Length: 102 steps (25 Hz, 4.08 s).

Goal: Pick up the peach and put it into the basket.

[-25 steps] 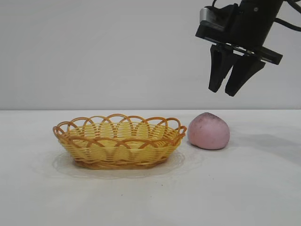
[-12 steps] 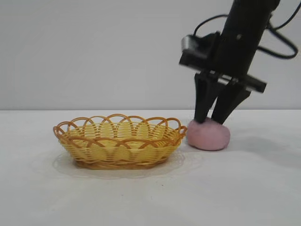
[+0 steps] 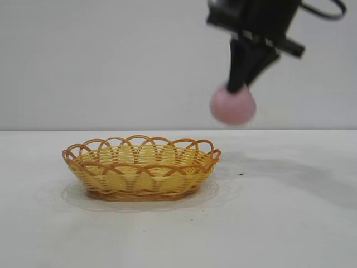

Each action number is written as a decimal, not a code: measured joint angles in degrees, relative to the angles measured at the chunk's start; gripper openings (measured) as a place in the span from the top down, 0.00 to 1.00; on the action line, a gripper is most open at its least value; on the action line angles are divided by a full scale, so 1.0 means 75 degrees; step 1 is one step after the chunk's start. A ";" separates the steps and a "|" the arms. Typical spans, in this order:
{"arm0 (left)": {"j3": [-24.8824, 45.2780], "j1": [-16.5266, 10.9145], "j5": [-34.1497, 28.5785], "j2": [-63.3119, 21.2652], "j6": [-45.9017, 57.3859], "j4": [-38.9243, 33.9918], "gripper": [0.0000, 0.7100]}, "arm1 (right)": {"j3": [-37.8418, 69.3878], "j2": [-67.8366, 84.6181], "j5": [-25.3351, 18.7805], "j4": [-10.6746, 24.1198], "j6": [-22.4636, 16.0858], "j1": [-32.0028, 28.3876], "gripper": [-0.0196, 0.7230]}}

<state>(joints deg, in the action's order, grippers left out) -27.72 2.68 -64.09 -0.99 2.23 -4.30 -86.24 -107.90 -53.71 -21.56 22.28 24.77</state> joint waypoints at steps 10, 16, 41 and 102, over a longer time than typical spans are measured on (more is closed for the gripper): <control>0.0000 0.0000 0.0000 0.0000 0.0000 0.0000 0.46 | -0.0018 -0.0575 0.0051 -0.0158 0.0094 0.1526 0.97; 0.0000 0.0000 0.0000 0.0000 0.0000 0.0000 0.46 | -0.0018 -0.1493 0.0132 -0.0204 0.0094 0.1592 0.97; 0.0000 0.0000 0.0000 0.0000 0.0000 0.0000 0.46 | -0.0018 -0.0538 0.0921 0.0176 -0.0130 0.1641 0.50; 0.0000 0.0000 0.0000 -0.0018 0.0000 0.0056 0.46 | 0.6133 0.8759 -0.0287 0.3760 -0.4772 -0.1672 0.50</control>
<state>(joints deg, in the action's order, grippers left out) -27.72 2.68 -64.09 -1.12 2.23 -3.88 -40.24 -42.20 -55.86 6.64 -13.51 12.23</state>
